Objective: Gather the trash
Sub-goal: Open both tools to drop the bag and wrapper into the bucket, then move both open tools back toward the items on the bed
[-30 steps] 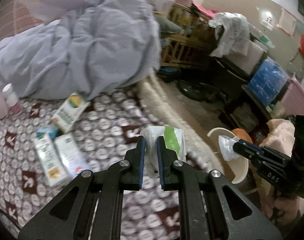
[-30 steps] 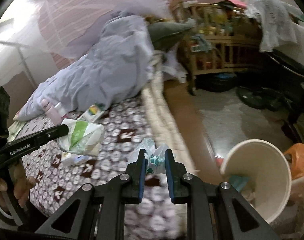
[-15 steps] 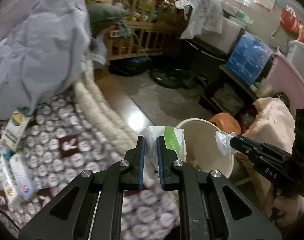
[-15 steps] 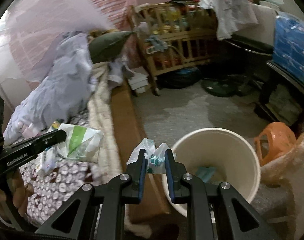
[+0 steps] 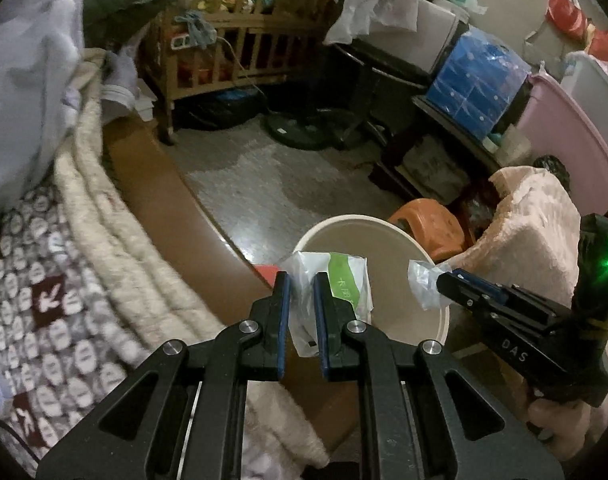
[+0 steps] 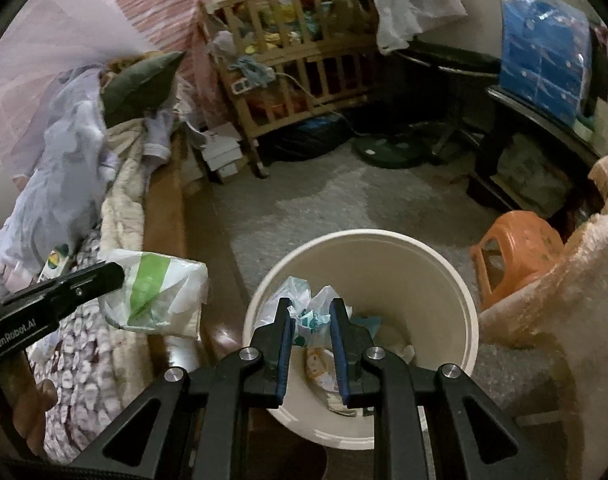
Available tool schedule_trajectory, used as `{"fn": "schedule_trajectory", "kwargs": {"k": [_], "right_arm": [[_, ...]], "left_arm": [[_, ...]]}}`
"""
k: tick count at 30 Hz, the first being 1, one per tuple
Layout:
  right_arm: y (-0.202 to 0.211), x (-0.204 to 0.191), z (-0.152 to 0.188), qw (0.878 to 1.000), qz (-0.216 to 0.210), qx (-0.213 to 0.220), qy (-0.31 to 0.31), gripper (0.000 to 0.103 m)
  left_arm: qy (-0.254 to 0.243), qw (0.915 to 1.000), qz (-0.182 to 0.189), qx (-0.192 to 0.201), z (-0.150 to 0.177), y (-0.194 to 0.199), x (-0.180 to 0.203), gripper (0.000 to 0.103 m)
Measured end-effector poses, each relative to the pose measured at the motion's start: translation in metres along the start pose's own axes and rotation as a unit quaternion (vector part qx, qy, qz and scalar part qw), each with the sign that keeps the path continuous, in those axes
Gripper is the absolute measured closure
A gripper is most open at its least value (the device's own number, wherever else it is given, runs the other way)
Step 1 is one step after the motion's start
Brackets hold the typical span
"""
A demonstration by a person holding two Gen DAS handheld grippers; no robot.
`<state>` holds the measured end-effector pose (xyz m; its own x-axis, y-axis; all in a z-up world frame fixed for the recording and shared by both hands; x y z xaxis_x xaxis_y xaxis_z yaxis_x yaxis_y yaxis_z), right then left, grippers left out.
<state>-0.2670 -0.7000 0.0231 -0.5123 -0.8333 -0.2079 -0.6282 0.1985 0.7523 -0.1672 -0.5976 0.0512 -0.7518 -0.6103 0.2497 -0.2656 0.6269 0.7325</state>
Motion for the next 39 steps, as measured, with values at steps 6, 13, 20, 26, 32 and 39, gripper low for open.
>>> {"fn": "schedule_trajectory", "kwargs": {"k": [6,13,20,26,32,39], "right_arm": [[-0.010,0.015,0.001,1.000,0.015,-0.003,-0.009,0.085],[-0.018,0.034,0.003,0.999,0.039,-0.006,-0.033,0.070],[-0.021,0.038,0.011,0.998,0.036,-0.018,-0.051,0.070],[-0.024,0.024,0.017,0.998,0.030,-0.023,-0.043,0.070],[-0.022,0.005,0.020,0.999,0.022,-0.025,-0.034,0.069],[-0.019,-0.021,0.022,0.999,0.015,-0.027,-0.015,0.069]], "left_arm": [[0.006,0.9998,0.015,-0.010,0.000,-0.020,0.011,0.093],[0.025,0.9988,0.041,-0.012,-0.001,-0.028,0.017,0.061],[0.034,0.9987,0.035,-0.016,0.004,-0.026,0.011,0.052],[0.037,0.9993,0.004,-0.004,0.005,-0.012,-0.008,0.052],[0.036,0.9991,-0.021,0.008,0.008,0.002,-0.028,0.052],[0.035,0.9979,-0.050,0.022,0.013,0.020,-0.049,0.052]]}}
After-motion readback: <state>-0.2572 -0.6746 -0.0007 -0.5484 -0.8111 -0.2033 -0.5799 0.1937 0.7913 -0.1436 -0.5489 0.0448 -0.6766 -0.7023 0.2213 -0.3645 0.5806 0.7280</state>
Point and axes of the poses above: each gripper's, at about its wrist camera, not at the fingertips, and y roughly against the way its jaws point, x to its right, z to its underside, the point moved 10 cm from there along -y, roughly the way its jaws point, and after that the axes turned 3 degrees about x, right-handed, at the moved point
